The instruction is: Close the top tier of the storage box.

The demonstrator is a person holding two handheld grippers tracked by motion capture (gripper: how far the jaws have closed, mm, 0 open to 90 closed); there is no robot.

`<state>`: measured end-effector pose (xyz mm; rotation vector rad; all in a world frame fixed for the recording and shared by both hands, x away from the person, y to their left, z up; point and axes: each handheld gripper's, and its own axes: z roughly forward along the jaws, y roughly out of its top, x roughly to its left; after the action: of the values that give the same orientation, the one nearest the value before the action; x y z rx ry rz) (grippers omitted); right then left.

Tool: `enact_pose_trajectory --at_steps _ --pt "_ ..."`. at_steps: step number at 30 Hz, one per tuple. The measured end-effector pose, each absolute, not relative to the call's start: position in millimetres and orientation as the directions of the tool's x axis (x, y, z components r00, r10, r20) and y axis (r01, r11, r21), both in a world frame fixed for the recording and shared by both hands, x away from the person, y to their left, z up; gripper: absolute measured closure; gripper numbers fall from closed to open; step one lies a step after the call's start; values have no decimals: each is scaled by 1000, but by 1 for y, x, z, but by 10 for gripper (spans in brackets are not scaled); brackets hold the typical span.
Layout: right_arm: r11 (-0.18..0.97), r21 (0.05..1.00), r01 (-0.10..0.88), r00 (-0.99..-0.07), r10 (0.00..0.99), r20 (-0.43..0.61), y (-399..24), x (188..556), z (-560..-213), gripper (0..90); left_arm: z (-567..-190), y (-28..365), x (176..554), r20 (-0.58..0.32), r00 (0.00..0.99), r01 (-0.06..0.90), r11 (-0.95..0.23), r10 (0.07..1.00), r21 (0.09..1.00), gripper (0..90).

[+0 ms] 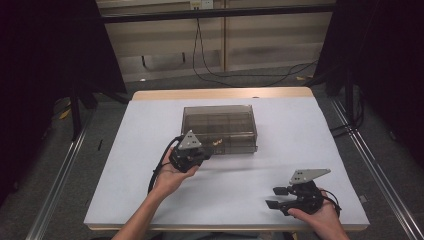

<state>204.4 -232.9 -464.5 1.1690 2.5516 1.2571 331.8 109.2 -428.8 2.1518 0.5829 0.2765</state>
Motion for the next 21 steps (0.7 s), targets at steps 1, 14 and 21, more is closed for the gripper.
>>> enact_pose_trajectory --at_steps 1,14,21 --pt "378 702 603 -710 656 256 -233 205 -465 440 -428 109 332 -8 866 308 -520 500 797 900" --pt "383 704 598 -712 658 247 -231 199 -462 438 -429 107 339 -19 852 320 -494 522 809 900" --pt "383 699 604 -707 662 249 -231 201 -463 435 -429 108 344 -14 850 319 -495 526 808 900"
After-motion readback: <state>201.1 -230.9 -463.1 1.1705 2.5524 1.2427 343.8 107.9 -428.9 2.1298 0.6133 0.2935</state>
